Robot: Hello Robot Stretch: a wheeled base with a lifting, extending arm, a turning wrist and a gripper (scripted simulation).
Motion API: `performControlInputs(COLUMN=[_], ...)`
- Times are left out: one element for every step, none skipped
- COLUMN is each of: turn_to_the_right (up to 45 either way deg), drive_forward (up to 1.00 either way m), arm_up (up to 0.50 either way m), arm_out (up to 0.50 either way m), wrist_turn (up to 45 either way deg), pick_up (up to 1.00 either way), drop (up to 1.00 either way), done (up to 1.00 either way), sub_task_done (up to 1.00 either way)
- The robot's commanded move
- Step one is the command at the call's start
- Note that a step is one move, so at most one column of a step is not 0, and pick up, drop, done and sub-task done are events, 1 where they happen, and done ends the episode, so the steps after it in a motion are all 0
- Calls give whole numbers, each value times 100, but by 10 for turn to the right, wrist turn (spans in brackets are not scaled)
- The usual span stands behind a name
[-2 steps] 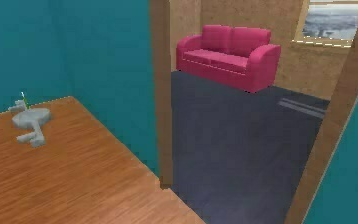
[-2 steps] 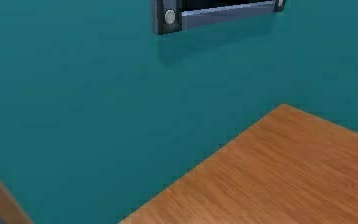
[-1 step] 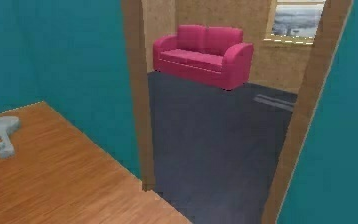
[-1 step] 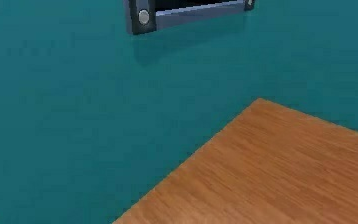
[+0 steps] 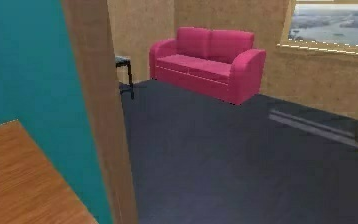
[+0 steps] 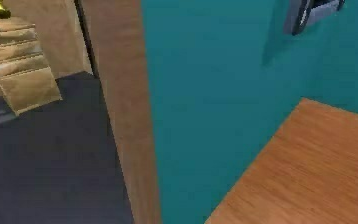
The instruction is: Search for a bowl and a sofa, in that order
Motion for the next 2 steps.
performControlInputs(turn_to_the_right=[390, 0], drive_forward=[0, 30], arm_up=[0, 0], arm_out=[0, 0], wrist_turn=[0, 0], pick_up=[0, 0], drop=[0, 0], done=[0, 0], sub_task_done=[0, 0])
